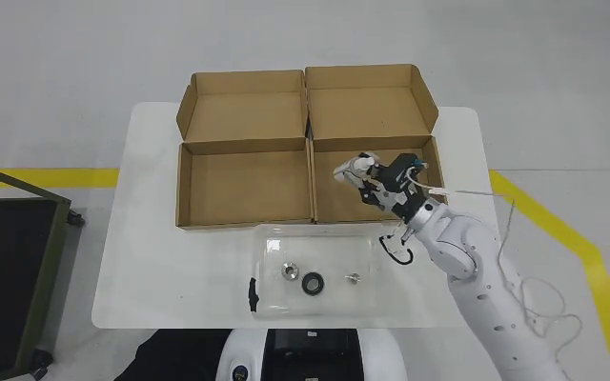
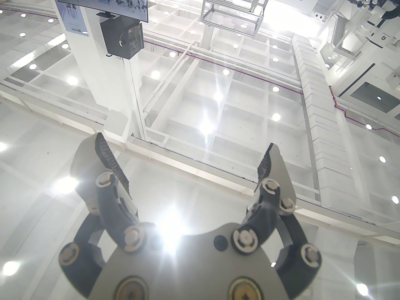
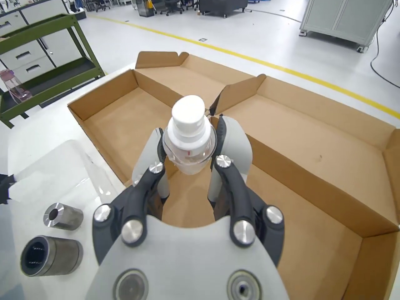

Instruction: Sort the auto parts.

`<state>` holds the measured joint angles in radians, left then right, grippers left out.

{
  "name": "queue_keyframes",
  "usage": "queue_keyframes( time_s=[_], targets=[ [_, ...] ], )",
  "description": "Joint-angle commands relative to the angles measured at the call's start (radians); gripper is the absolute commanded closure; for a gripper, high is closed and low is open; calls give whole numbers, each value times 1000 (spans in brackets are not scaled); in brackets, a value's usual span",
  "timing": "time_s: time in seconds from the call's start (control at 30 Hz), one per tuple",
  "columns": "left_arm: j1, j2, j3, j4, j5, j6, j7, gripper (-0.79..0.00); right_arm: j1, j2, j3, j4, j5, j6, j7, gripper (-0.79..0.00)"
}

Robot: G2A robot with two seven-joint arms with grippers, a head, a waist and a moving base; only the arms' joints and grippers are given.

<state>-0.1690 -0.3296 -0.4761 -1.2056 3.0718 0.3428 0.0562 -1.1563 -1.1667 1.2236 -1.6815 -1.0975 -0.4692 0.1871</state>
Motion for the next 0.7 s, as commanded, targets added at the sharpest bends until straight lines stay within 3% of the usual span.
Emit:
queue_keyframes(
  time_s=[0.0,0.47,0.63,0.67],
  targets=[
    [0,0,0,0,0,0,0,-785,21,-4,-24,21,-20,17,22,0],
    [0,0,0,0,0,0,0,-785,84,-23,-117,137,-101,66,88,0],
    [0,0,0,0,0,0,0,-785,98,-27,-129,163,-103,69,94,-320],
    [0,0,0,0,0,0,0,-785,100,-28,-131,167,-104,69,96,-443]
  ],
)
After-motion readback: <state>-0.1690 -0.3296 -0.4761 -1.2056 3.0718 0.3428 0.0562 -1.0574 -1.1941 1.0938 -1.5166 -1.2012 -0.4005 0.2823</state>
